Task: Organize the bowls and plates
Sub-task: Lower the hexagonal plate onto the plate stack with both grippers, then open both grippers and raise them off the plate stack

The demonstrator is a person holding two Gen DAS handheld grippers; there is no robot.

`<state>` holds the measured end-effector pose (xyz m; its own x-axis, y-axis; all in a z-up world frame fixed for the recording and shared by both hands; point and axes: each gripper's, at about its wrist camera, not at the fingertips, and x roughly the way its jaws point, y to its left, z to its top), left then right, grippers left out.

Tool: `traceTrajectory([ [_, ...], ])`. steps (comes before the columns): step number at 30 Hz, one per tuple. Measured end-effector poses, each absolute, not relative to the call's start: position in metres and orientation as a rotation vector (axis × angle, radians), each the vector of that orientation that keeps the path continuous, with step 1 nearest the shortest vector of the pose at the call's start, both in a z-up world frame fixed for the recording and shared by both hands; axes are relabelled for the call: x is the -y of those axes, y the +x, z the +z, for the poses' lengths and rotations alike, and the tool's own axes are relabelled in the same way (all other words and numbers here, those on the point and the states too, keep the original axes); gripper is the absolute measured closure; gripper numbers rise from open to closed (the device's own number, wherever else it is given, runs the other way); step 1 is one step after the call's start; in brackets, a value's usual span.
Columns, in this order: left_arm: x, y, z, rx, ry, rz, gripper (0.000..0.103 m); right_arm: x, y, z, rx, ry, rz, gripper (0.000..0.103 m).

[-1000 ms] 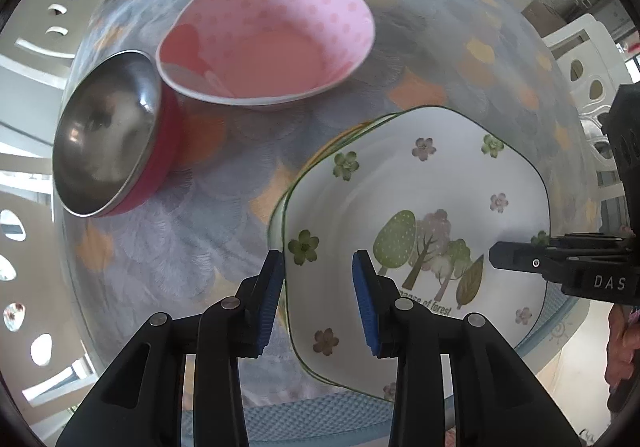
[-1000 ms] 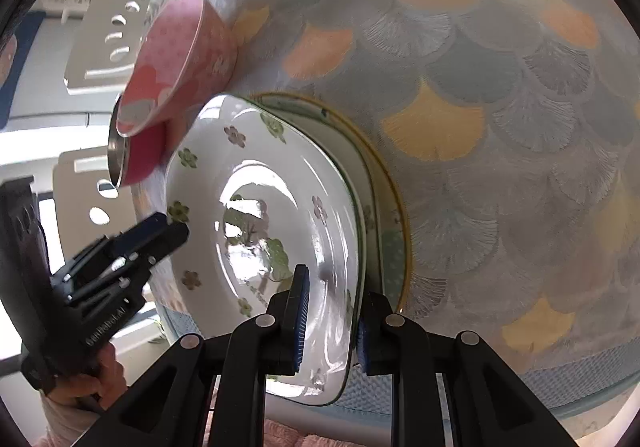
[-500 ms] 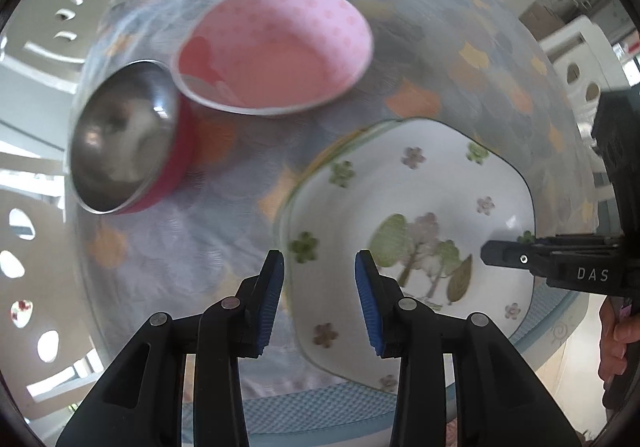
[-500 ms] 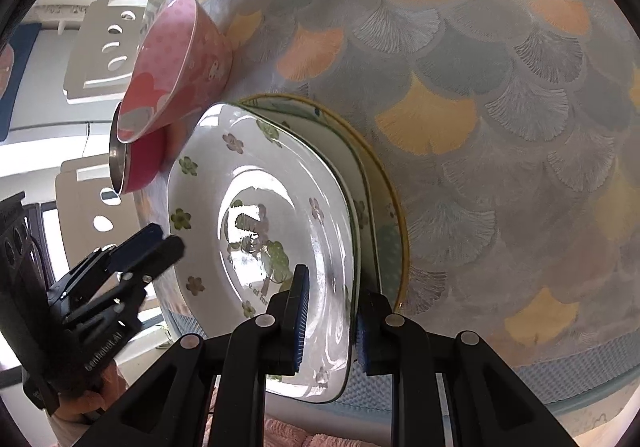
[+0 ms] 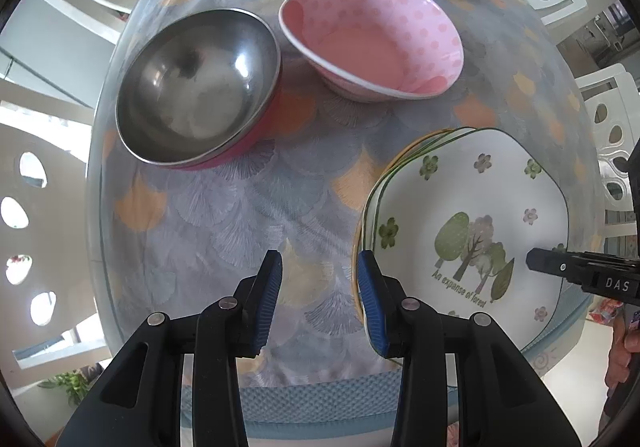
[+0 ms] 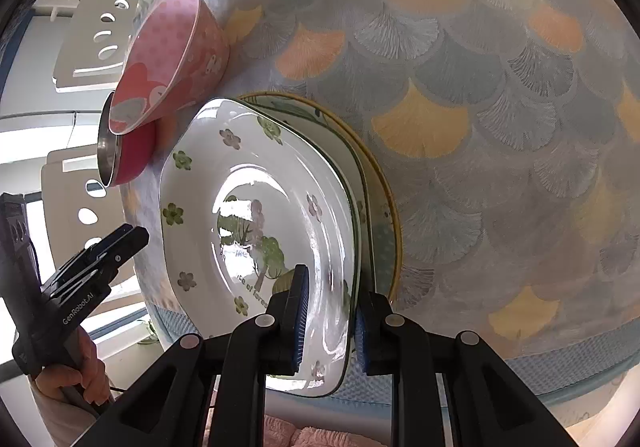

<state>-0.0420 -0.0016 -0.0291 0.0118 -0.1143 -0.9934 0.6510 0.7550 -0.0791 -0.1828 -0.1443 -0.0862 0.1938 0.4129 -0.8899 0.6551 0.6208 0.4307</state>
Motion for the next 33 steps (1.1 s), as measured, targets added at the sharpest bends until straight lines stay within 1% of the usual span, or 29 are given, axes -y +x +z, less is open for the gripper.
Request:
traceTrajectory([
  [10, -0.012, -0.041, -0.034, -1.469, 0.44, -0.62, 0.067, 0.147, -0.187, -0.083, -1.424, 0.975, -0.212, 0.083],
  [25, -0.004, -0.047, -0.031, -1.452, 0.444, -0.641, 0.066, 0.153, -0.204, -0.081, -1.441, 0.966, -0.235, 0.083],
  [33, -0.005, -0.045, -0.029, -1.452, 0.444, -0.633, 0.061, 0.15, -0.212, -0.094, -1.46, 1.0, -0.224, 0.083],
])
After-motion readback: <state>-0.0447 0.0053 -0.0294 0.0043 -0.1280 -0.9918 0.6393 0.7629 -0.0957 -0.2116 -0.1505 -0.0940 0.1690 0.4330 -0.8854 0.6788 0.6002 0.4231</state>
